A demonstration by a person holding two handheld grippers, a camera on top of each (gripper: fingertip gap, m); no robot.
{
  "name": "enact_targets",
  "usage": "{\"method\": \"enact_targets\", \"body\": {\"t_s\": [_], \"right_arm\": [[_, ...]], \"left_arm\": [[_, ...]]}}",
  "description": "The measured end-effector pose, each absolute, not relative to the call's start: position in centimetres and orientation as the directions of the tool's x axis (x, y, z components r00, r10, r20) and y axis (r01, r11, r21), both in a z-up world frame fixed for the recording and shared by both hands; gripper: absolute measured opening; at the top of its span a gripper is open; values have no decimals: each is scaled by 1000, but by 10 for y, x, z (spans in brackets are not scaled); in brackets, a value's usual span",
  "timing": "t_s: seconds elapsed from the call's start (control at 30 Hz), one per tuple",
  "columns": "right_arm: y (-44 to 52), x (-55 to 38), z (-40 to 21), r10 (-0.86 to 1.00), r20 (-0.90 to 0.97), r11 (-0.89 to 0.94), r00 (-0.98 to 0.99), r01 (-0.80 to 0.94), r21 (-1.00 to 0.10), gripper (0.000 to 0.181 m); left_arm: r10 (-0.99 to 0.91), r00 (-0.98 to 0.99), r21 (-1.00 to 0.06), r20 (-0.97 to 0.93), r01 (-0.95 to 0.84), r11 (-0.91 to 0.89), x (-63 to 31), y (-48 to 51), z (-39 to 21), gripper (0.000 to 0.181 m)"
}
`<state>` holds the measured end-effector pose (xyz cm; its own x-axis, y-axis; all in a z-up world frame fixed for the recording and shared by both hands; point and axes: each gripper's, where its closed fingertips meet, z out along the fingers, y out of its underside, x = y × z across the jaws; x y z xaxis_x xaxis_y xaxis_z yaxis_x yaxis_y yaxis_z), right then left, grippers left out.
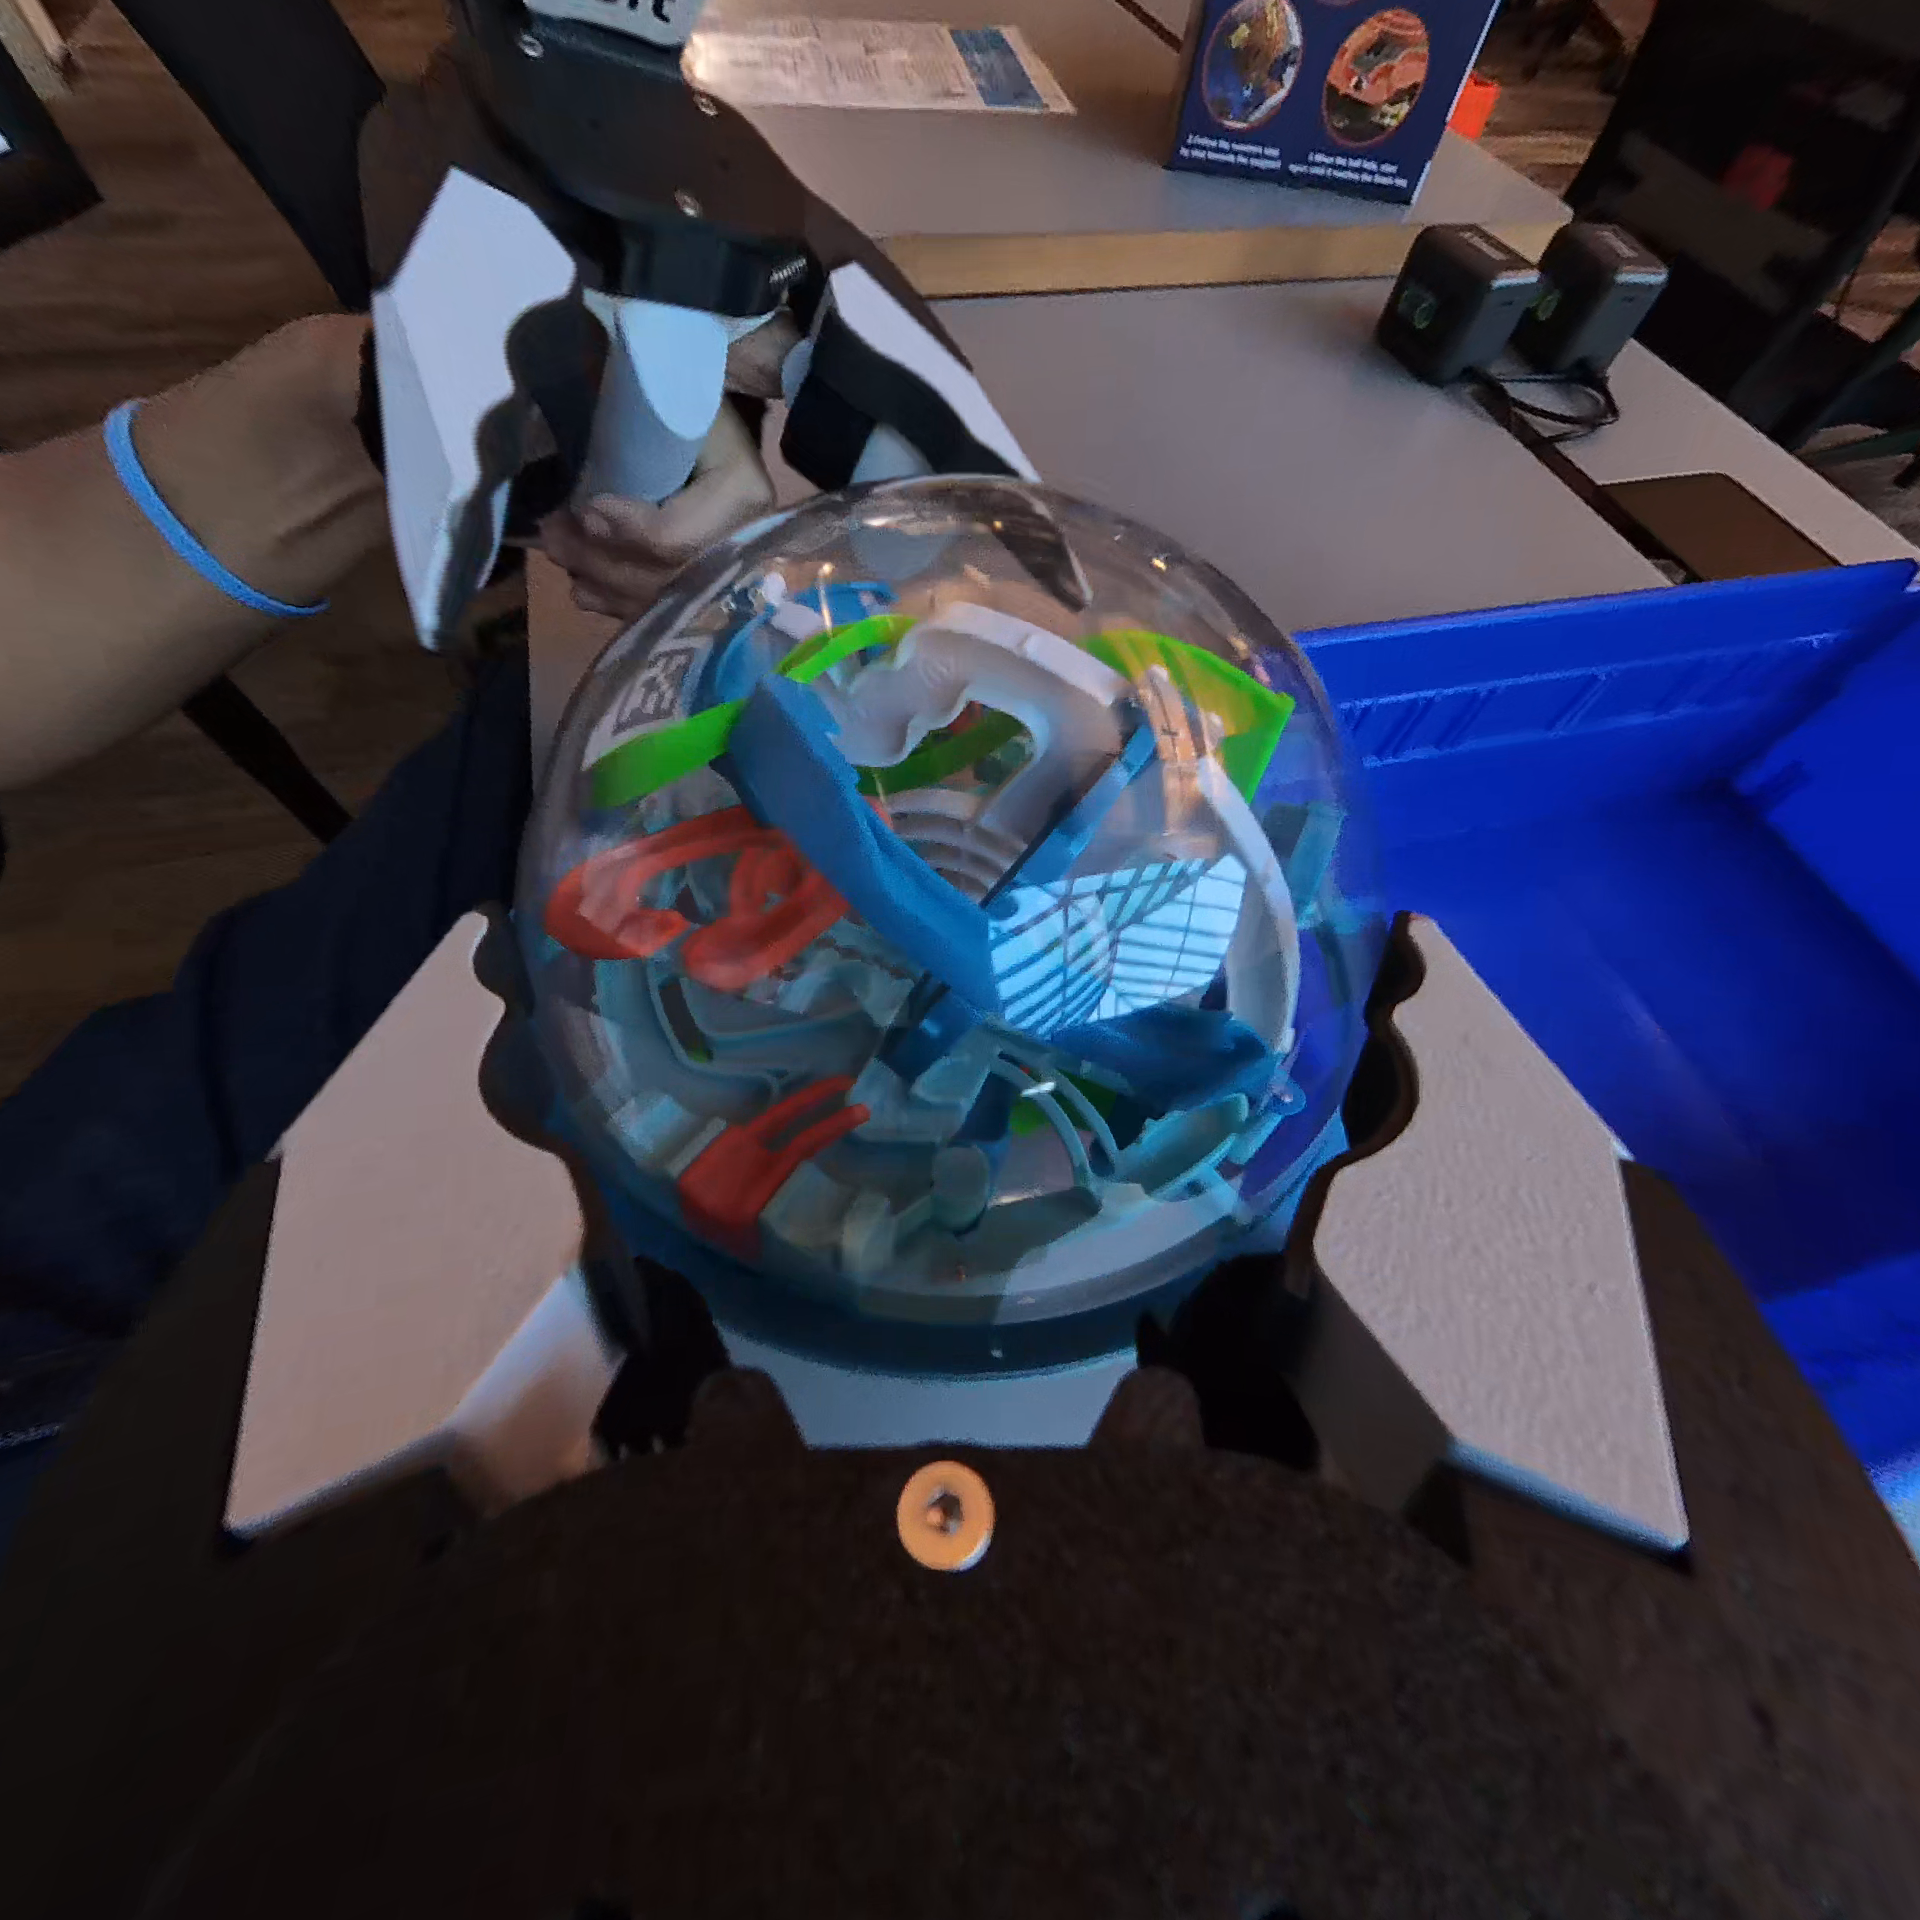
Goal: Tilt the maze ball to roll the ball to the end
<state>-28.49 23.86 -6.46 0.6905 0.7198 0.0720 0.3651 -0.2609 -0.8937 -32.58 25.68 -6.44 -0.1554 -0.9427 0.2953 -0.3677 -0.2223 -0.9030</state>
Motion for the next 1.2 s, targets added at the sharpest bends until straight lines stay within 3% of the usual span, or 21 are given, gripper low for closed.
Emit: {"method": "enact_targets", "body": {"t_s": [0.03, 0.23, 0.4, 0.53, 0.63, 0.73, 0.93, 1.1, 1.2], "right_arm": [[240, -286, -64, 727, 62, -257, 684, 354, -899, 153], [240, -288, -46, 732, 32, -197, 681, 256, -946, 152], [232, -240, -33, 635, -21, -154, 772, 100, -983, 134], [212, -253, -66, 704, -115, -188, 701, 27, -982, 150], [221, -268, -80, 668, -82, -167, 740, 41, -985, 155], [226, -271, -73, 640, 25, -97, 768, 114, -989, 154], [220, -268, -75, 663, 50, -144, 747, 192, -971, 154], [227, -263, -74, 665, -28, -184, 746, 128, -975, 153], [231, -265, -69, 671, -67, -186, 738, 80, -979, 151]], "left_arm": [[-942, -175, -907, 287, -365, -209, -324, 257, -59, 158], [-936, -210, -854, 283, -499, -147, -305, 254, -73, 151], [-885, -135, -823, 446, -449, -347, -307, 268, -76, 151], [-813, -111, -773, 571, -407, -487, -315, 269, -86, 151], [-791, -109, -747, 602, -427, -510, -316, 253, -100, 150], [-805, -105, -748, 584, -455, -483, -315, 236, -111, 149], [-841, -111, -753, 529, -519, -405, -318, 232, -113, 147], [-891, -165, -861, 424, -380, -339, -313, 252, -61, 158], [-955, -141, -857, 259, -490, -160, -304, 256, -78, 158]]}}
